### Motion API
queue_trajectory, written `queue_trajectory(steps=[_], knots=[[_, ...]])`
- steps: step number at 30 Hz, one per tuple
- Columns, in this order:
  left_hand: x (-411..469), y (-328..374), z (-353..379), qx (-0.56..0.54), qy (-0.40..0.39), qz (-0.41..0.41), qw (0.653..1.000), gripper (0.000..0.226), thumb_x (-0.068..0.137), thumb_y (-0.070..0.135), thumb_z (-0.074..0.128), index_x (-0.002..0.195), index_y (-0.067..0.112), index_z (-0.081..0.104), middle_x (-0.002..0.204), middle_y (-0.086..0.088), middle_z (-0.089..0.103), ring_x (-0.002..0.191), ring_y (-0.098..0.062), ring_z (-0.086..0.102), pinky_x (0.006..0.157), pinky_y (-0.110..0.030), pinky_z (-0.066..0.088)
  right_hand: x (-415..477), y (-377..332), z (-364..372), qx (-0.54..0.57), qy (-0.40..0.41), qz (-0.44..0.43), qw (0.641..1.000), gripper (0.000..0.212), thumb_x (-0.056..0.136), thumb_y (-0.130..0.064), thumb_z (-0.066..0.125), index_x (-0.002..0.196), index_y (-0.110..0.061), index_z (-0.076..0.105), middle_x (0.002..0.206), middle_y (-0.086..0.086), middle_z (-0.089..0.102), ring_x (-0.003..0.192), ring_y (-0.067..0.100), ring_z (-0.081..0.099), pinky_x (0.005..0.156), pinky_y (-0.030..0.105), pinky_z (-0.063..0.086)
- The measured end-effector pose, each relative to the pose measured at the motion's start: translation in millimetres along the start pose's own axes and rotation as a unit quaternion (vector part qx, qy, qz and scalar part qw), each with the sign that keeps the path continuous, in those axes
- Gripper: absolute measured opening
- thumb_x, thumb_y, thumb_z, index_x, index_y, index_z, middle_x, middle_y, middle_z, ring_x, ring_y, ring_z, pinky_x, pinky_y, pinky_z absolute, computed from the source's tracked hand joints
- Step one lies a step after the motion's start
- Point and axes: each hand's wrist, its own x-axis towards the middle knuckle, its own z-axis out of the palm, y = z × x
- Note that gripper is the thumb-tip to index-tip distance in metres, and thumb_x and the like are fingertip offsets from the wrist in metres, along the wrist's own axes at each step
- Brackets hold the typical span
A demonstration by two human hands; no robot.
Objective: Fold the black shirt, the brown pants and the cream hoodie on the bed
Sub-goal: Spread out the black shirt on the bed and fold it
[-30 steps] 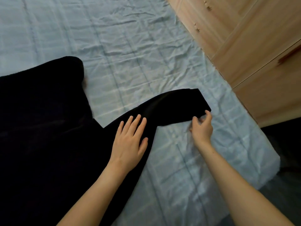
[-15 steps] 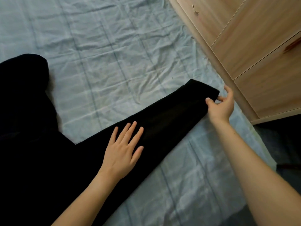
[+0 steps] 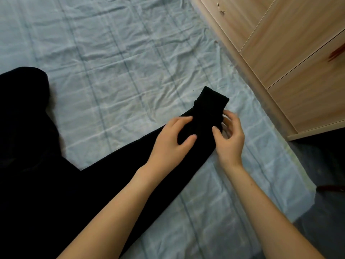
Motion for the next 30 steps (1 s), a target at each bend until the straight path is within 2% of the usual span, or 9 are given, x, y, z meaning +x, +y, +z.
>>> queue_trajectory(steps=[3, 6, 8, 10, 11, 14, 17, 27, 30], knots=[[32.3, 28.1, 15.2, -0.199, 0.016, -0.115, 0.973, 0.042, 0.08, 0.036, 0.076, 0.118, 0.032, 0.057, 0.115, 0.013, 0.062, 0.105, -0.003, 0.062, 0.09, -0.021, 0.05, -14.2, -9.5, 8.4, 0.0, -0.069, -0.035, 0.997, 0.04, 0.086, 0.013, 0.059, 0.12, -0.01, 0.06, 0.115, 0.002, 0.068, 0.111, 0.011, 0.065, 0.097, 0.026, 0.05], [43.2, 23.6, 19.0, -0.237, 0.097, -0.163, 0.953, 0.024, 0.081, 0.033, 0.073, 0.099, 0.028, 0.059, 0.089, 0.011, 0.067, 0.081, -0.005, 0.066, 0.073, -0.029, 0.053, -24.6, -6.7, 12.8, -0.022, -0.151, -0.052, 0.987, 0.046, 0.083, 0.009, 0.065, 0.123, -0.013, 0.061, 0.119, -0.002, 0.067, 0.116, 0.012, 0.062, 0.102, 0.029, 0.048], [42.3, 10.1, 11.2, -0.247, 0.146, -0.186, 0.94, 0.01, 0.088, 0.016, 0.063, 0.097, 0.02, 0.061, 0.088, 0.005, 0.067, 0.083, -0.01, 0.066, 0.077, -0.034, 0.053, -27.0, 1.4, 14.0, -0.061, -0.162, -0.05, 0.984, 0.055, 0.081, 0.0, 0.073, 0.131, -0.016, 0.056, 0.13, -0.006, 0.061, 0.125, 0.01, 0.055, 0.107, 0.025, 0.042], [35.9, -3.1, -0.4, -0.304, 0.163, -0.21, 0.915, 0.014, 0.093, 0.009, 0.056, 0.105, 0.012, 0.062, 0.097, -0.007, 0.069, 0.095, -0.023, 0.067, 0.087, -0.046, 0.055, -27.4, 9.3, 15.6, -0.167, -0.172, -0.063, 0.969, 0.073, 0.078, -0.013, 0.078, 0.143, -0.025, 0.046, 0.142, -0.014, 0.048, 0.134, 0.001, 0.041, 0.111, 0.017, 0.032], [29.7, -8.5, -8.0, -0.337, 0.171, -0.214, 0.901, 0.015, 0.094, 0.009, 0.056, 0.107, 0.011, 0.062, 0.1, -0.01, 0.07, 0.098, -0.027, 0.068, 0.088, -0.049, 0.055, -29.4, 12.5, 17.9, -0.213, -0.199, -0.076, 0.954, 0.079, 0.079, -0.017, 0.078, 0.148, -0.027, 0.039, 0.147, -0.014, 0.042, 0.139, 0.003, 0.035, 0.114, 0.019, 0.029], [6.7, -19.7, -37.3, -0.406, 0.186, -0.196, 0.873, 0.014, 0.095, 0.012, 0.059, 0.107, 0.014, 0.065, 0.096, -0.004, 0.074, 0.095, -0.023, 0.071, 0.08, -0.041, 0.059, -45.3, 13.5, 34.0, -0.22, -0.261, -0.1, 0.934, 0.075, 0.087, -0.009, 0.065, 0.152, -0.026, 0.031, 0.159, -0.004, 0.031, 0.148, 0.01, 0.023, 0.119, 0.04, 0.027], [-19.1, -25.7, -78.7, -0.427, 0.19, -0.148, 0.871, 0.013, 0.095, 0.012, 0.059, 0.104, 0.017, 0.066, 0.095, 0.0, 0.074, 0.092, -0.017, 0.071, 0.071, -0.03, 0.057, -71.9, -3.9, 60.1, -0.185, -0.272, -0.116, 0.937, 0.072, 0.084, -0.011, 0.053, 0.151, -0.026, 0.035, 0.159, -0.002, 0.031, 0.149, 0.018, 0.023, 0.118, 0.053, 0.024], [-135.1, -44.0, -260.5, -0.392, 0.237, -0.045, 0.888, 0.018, 0.092, 0.015, 0.063, 0.107, 0.023, 0.07, 0.097, -0.001, 0.073, 0.094, -0.019, 0.07, 0.071, -0.03, 0.056, -213.4, -89.8, 190.8, -0.169, -0.295, -0.186, 0.922, 0.07, 0.094, -0.025, 0.051, 0.154, -0.04, 0.017, 0.162, -0.018, 0.018, 0.151, 0.006, 0.007, 0.123, 0.045, 0.006], [-187.7, -64.4, -319.7, -0.39, 0.262, -0.045, 0.882, 0.02, 0.092, 0.016, 0.063, 0.111, 0.021, 0.069, 0.099, -0.001, 0.072, 0.097, -0.018, 0.07, 0.073, -0.03, 0.056, -270.3, -111.1, 235.8, -0.174, -0.322, -0.19, 0.911, 0.076, 0.097, -0.02, 0.053, 0.153, -0.047, 0.01, 0.162, -0.019, 0.013, 0.151, 0.007, 0.003, 0.123, 0.049, 0.005]])
